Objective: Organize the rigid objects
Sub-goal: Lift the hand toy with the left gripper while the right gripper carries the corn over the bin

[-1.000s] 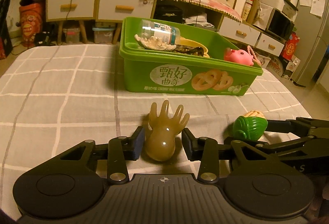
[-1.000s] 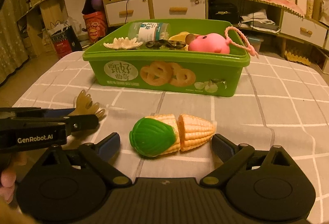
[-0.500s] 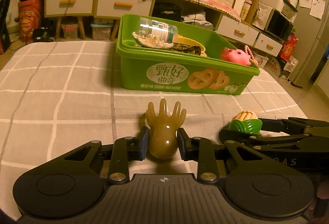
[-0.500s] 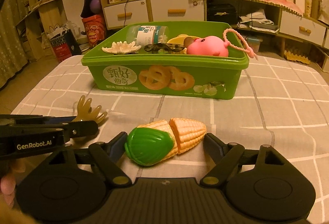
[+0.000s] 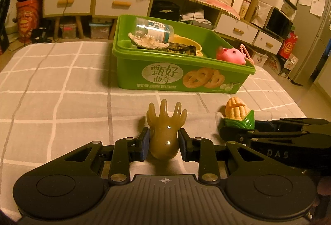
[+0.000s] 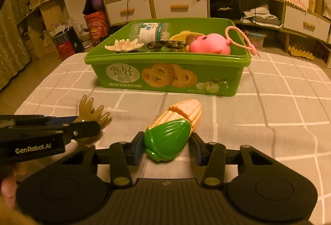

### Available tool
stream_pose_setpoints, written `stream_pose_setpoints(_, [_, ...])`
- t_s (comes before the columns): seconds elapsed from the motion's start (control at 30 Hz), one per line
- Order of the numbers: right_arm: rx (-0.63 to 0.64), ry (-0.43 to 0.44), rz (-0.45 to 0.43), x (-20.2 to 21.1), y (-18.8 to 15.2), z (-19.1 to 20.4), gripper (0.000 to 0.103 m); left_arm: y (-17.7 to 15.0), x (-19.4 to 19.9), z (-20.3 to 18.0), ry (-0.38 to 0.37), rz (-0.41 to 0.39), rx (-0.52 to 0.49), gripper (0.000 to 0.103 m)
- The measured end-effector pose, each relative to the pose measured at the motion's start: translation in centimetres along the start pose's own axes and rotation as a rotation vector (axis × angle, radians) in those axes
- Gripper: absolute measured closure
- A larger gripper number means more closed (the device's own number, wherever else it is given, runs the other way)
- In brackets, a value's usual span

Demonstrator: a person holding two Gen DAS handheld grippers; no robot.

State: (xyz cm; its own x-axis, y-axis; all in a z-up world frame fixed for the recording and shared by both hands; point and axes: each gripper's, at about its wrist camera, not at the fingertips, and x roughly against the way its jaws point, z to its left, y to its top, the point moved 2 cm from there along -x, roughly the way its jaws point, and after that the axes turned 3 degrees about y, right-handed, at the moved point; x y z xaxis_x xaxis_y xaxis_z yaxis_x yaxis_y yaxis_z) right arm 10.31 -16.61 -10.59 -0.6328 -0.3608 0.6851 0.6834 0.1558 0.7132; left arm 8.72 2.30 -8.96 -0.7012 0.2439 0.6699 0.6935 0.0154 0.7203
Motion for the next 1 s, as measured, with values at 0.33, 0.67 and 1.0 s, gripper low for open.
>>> stream_pose_setpoints(0.33, [-0.130,0.000,0.021,1.5,-0.2,-2.9,0.081,0.0,0.1,0.4,0.014,0.024,0.019,0.069])
stream_pose_setpoints(0.67, [-0.219,0.007,-0.007,3.0,0.3,-3.7,0.082,0.9,0.6,-0.3,-0.022,0.003,0.025,0.069])
stream_pose_setpoints(1.0, [-0.297,0.092,-0.071,5.0,2.5,-3.5,0.085,2.0,1.3,-1.6,-0.050,-0.017,0.012,0.069])
